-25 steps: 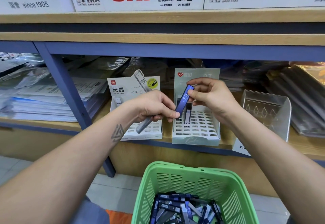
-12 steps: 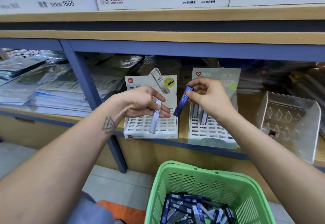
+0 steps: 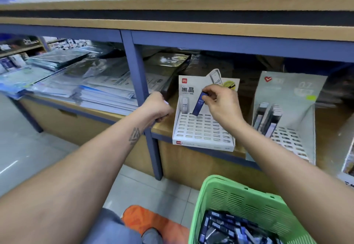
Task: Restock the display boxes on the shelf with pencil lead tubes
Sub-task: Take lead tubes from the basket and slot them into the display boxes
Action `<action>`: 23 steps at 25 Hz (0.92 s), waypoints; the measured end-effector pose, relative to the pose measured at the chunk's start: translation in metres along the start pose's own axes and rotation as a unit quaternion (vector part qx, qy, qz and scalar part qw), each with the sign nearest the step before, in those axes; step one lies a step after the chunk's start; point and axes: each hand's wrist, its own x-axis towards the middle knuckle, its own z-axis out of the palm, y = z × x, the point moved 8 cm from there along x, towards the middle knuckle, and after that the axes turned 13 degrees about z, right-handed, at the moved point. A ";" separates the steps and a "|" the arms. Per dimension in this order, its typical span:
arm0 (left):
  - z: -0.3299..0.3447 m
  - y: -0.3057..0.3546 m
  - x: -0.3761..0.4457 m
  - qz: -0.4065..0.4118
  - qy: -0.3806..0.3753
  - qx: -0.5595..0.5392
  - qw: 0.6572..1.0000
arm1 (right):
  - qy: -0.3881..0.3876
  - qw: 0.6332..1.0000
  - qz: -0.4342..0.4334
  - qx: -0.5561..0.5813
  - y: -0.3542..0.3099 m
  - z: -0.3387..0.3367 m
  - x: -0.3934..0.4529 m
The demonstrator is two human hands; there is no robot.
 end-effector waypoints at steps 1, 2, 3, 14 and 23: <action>0.003 -0.002 0.001 0.011 -0.006 0.010 1.000 | -0.002 1.000 0.001 -0.015 0.000 0.008 0.003; 0.007 -0.004 0.003 0.021 -0.010 0.020 1.000 | -0.004 1.000 0.001 -0.025 0.000 0.015 0.005; 0.010 -0.005 0.006 0.028 -0.013 0.027 0.999 | -0.002 0.999 -0.003 -0.036 0.000 0.021 0.008; 0.029 -0.009 0.019 0.026 -0.019 0.059 0.998 | -0.019 0.996 0.007 -0.087 0.004 0.042 0.024; 0.030 -0.009 0.016 0.032 -0.019 0.070 0.997 | -0.022 0.954 -0.052 -0.294 0.002 0.056 0.014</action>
